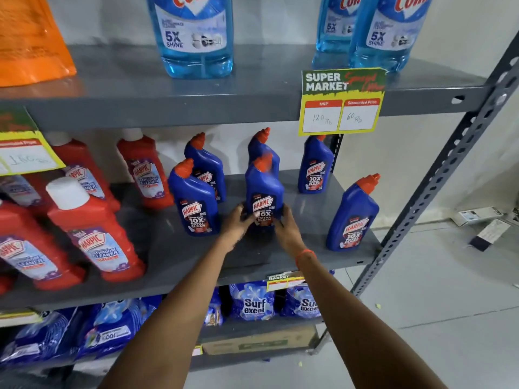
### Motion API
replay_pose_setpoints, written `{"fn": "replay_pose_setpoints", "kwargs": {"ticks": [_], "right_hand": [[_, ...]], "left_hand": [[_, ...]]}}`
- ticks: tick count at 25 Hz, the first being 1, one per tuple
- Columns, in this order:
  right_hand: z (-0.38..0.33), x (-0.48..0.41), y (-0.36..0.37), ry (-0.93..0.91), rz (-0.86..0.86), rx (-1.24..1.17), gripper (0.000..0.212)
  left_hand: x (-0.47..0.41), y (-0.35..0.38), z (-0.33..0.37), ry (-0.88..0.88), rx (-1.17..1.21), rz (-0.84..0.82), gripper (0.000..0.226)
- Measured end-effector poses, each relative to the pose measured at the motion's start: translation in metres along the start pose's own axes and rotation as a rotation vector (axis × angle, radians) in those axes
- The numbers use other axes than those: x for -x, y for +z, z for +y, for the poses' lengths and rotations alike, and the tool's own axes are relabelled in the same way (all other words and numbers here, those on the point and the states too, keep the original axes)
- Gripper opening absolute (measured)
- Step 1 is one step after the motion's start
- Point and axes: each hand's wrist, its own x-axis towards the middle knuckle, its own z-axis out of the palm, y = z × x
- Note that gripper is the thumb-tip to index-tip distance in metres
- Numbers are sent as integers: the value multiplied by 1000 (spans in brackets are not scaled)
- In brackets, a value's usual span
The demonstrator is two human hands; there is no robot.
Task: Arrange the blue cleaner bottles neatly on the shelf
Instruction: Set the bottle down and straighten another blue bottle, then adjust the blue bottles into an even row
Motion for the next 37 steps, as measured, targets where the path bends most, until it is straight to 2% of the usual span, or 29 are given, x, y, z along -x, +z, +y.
{"fn": "replay_pose_setpoints", "kwargs": {"ticks": [4, 9, 16, 24, 26, 29, 31, 34, 37], "right_hand": [[-3, -3, -18, 9, -42, 74, 38], [20, 28, -36, -17, 1, -4, 38], [47, 55, -49, -64, 0, -2, 31], [42, 58, -51, -115, -68, 51, 45], [36, 65, -48, -136, 17, -40, 50], [-1, 75, -37, -301, 321, -105, 50], [-38, 75, -29, -473, 440, -63, 44], [-78, 78, -4, -689, 447, 16, 40], [-92, 78, 26, -850, 416, 157, 40]], "left_hand": [[15, 4, 15, -31, 4, -47, 44], [47, 31, 3, 44, -92, 77, 41], [83, 42, -9, 84, -73, 79, 32], [85, 45, -12, 105, -44, 120, 35], [88, 43, -11, 122, -66, 127, 47], [92, 30, -2, 218, -151, 225, 68], [95, 15, 15, 343, -168, 401, 65], [92, -12, 33, 464, -114, 643, 57], [85, -44, 18, 307, -16, 735, 57]]}}
